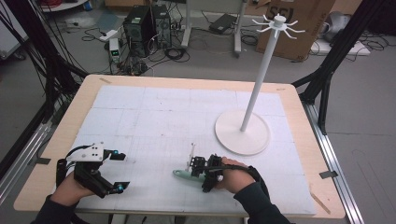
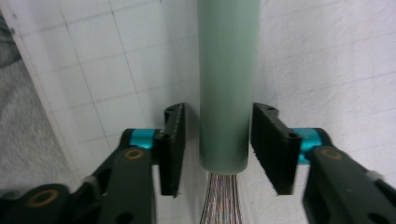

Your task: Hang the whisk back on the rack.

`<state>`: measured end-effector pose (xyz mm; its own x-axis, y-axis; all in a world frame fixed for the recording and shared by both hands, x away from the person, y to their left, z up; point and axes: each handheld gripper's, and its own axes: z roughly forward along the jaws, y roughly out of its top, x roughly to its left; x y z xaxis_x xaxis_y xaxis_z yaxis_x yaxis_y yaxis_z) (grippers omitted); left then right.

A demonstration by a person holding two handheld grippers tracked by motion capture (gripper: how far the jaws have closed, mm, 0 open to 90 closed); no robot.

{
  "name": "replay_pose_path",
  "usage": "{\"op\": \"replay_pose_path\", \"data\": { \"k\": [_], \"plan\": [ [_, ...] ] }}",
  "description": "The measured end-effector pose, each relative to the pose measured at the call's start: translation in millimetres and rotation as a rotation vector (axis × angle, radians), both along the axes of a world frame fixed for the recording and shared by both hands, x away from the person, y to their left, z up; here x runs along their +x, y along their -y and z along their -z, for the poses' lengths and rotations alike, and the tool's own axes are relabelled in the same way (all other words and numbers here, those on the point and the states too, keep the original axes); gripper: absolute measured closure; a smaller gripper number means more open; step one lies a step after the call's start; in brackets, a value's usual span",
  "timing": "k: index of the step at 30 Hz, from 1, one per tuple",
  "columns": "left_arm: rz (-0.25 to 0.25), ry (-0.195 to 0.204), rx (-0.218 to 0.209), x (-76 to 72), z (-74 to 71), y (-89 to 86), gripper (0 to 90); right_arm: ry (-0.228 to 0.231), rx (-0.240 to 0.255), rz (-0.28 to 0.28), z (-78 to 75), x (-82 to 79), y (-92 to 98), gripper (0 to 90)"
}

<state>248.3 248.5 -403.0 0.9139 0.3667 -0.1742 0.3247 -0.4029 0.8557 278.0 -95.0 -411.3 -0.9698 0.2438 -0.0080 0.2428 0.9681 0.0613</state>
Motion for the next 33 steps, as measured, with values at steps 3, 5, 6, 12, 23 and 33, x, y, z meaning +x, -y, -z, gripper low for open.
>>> {"op": "replay_pose_path", "data": {
  "k": [3,5,6,12,23,33],
  "plan": [
    [0.005,-0.002,0.000,0.1,0.3,0.4,1.8,-0.007,0.001,-0.018,-0.5,0.5,-0.1,66.7],
    [0.004,-0.003,0.003,0.1,0.6,0.4,1.8,-0.008,0.009,-0.023,-0.1,0.2,-0.2,67.8],
    [0.003,-0.006,0.003,0.0,0.7,0.5,1.8,-0.011,0.005,-0.017,-0.3,0.4,-0.4,68.4],
    [0.008,0.000,0.005,-0.4,0.6,0.6,1.8,-0.010,-0.004,-0.028,0.2,1.0,-0.9,68.5],
    [0.006,-0.001,0.006,0.1,1.7,1.1,1.9,-0.004,0.024,-0.002,0.0,0.4,3.0,69.5],
    [0.005,-0.004,0.002,-0.1,2.6,0.6,1.9,-0.090,0.117,0.010,-0.9,7.7,15.9,69.5]
  ]
}}
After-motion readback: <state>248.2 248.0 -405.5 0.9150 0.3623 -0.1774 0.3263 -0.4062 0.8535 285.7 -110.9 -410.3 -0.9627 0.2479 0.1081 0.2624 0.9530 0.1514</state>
